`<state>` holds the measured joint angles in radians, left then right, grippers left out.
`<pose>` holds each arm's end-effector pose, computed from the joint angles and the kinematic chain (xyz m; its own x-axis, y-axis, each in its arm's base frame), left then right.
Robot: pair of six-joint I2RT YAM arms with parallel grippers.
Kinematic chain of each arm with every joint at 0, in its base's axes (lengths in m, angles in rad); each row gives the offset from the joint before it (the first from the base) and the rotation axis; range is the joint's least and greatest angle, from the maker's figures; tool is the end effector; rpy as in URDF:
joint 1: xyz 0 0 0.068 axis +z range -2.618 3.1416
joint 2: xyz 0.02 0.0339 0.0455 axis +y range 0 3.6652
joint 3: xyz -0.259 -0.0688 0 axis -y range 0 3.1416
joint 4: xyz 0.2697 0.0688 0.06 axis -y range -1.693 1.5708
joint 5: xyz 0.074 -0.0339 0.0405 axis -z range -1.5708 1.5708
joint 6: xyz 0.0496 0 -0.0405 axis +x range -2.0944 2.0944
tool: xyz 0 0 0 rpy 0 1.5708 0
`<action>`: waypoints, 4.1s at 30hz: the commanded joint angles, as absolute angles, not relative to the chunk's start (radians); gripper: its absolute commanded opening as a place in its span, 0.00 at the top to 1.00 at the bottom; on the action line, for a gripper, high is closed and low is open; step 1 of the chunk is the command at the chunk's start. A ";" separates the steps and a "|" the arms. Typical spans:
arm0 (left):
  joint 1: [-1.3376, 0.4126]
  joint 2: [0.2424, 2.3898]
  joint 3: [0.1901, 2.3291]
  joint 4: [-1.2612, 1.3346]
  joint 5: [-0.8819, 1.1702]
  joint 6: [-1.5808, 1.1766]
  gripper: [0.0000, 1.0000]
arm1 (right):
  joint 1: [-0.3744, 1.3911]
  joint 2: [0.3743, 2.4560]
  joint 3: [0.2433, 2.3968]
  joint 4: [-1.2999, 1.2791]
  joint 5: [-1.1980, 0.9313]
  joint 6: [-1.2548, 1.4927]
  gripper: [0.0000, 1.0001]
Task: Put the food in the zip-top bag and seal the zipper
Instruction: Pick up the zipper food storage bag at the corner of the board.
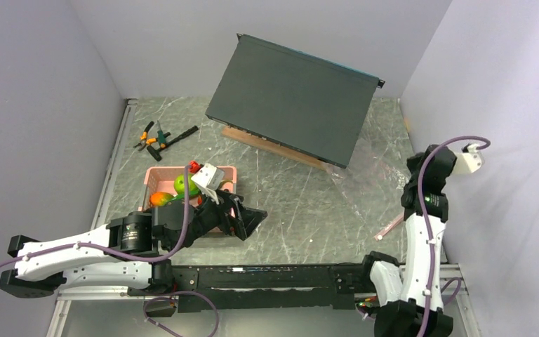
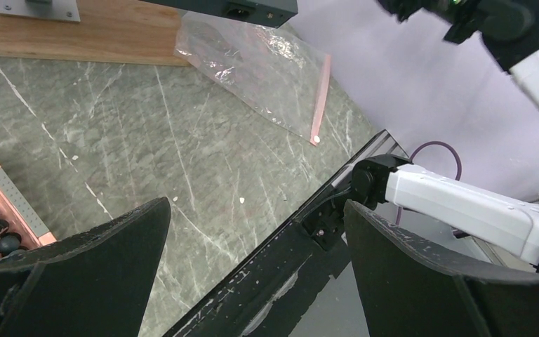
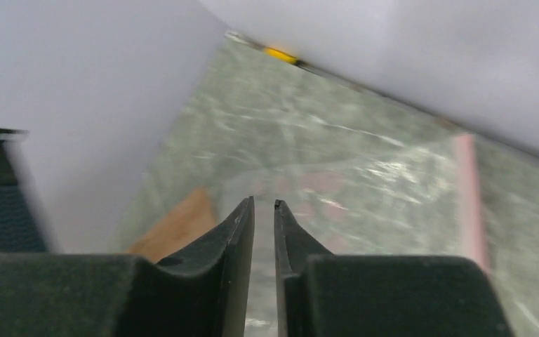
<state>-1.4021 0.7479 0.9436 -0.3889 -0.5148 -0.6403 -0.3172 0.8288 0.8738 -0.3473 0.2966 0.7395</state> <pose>0.0573 -0.1911 0.3784 -0.4900 -0.2201 -0.8435 0.6038 0.6123 -0.5105 0.2118 -0.0848 0.3403 0.1707 0.6223 -0.7639 0.6069 0.5444 0.5791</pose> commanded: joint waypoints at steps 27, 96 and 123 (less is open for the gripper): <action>-1.406 0.790 1.008 -0.345 -0.458 -0.562 0.01 | -0.979 1.098 0.200 0.423 -0.503 0.742 0.41; -1.405 0.464 1.058 -0.880 -0.938 -0.930 0.01 | 0.928 0.941 1.028 0.032 -0.944 0.683 1.00; -1.294 0.843 1.189 -0.612 -0.621 -0.743 0.01 | 0.896 0.864 1.183 -0.869 0.489 0.353 1.00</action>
<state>-1.3830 0.7361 1.1275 -0.7414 -0.8070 -0.8154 0.8959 0.9314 1.0992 -0.7528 0.2916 0.4343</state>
